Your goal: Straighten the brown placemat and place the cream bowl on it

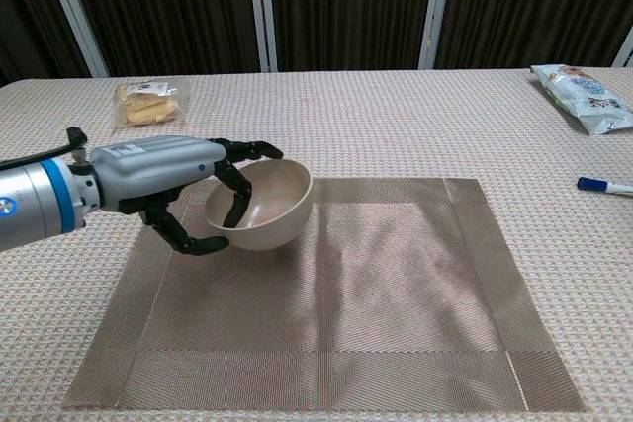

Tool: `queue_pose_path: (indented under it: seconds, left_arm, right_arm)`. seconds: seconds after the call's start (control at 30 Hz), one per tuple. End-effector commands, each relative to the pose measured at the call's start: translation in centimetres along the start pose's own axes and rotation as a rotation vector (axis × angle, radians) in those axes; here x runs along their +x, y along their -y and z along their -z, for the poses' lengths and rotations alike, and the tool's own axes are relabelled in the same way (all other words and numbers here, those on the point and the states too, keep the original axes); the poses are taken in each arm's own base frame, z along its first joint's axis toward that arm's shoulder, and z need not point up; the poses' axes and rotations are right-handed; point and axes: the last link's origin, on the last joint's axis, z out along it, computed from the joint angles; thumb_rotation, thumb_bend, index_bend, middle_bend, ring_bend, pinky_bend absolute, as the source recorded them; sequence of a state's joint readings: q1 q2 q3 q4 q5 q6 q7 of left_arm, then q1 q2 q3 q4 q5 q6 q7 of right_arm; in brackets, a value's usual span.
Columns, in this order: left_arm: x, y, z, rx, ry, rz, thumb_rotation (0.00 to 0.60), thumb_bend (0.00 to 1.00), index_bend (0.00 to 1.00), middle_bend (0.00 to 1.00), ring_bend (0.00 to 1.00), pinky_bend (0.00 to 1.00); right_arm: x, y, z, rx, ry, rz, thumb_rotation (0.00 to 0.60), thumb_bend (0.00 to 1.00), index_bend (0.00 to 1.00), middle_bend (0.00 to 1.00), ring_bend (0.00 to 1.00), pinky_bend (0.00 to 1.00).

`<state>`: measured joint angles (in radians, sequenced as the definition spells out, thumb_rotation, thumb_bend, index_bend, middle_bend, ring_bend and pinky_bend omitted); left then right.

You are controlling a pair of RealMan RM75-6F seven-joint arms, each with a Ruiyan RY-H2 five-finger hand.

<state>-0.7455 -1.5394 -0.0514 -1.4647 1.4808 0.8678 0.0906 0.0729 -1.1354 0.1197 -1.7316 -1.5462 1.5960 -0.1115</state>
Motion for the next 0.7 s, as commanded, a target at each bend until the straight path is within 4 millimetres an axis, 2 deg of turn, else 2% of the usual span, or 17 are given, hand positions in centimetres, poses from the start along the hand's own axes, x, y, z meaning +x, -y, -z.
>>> queue_pose_path:
  seconds: [0.03,0.33,0.43,0.5,0.6,0.67,0.7]
  left_arm:
    - [-0.7,-1.4,-1.1,-0.02,0.029,0.001,0.6,0.36,0.63,0.0,0.0,0.0]
    - [-1.5,-3.3,-2.4,-0.046,0.063,0.005,0.6,0.36,0.63,0.0,0.0,0.0]
    - [-1.6,-3.7,-2.6,-0.05,0.068,0.002,0.6,0.36,0.59,0.0,0.0,0.0]
    - [-1.7,-3.8,-2.6,-0.051,0.066,-0.009,0.6,0.31,0.44,0.0,0.0,0.0]
    - [-1.7,-3.8,-2.4,-0.053,0.06,-0.038,0.6,0.11,0.11,0.0,0.0,0.0]
    - [-1.6,-3.8,-2.3,-0.053,0.052,-0.046,0.6,0.06,0.02,0.0,0.0,0.0]
    - [-1.4,-3.8,-2.1,-0.051,0.043,-0.045,0.6,0.05,0.0,0.0,0.0,0.0]
  right_arm:
    - [0.1,-0.1,0.0,-0.005,-0.003,-0.002,0.6,0.0,0.0,0.0,0.0,0.0]
    - [0.4,-0.4,-0.1,-0.01,-0.012,-0.009,0.6,0.0,0.0,0.0,0.0,0.0]
    - [0.5,-0.5,-0.2,-0.013,-0.011,-0.01,0.6,0.0,0.0,0.0,0.0,0.0]
    - [0.5,-0.5,-0.2,-0.014,-0.011,-0.011,0.6,0.0,0.0,0.0,0.0,0.0]
    - [0.5,-0.5,-0.2,-0.013,-0.011,-0.015,0.6,0.0,0.0,0.0,0.0,0.0]
    - [0.6,-0.5,-0.2,-0.012,-0.014,-0.018,0.6,0.0,0.0,0.0,0.0,0.0]
    - [0.7,-0.5,-0.2,-0.011,-0.015,-0.02,0.6,0.0,0.0,0.0,0.0,0.0]
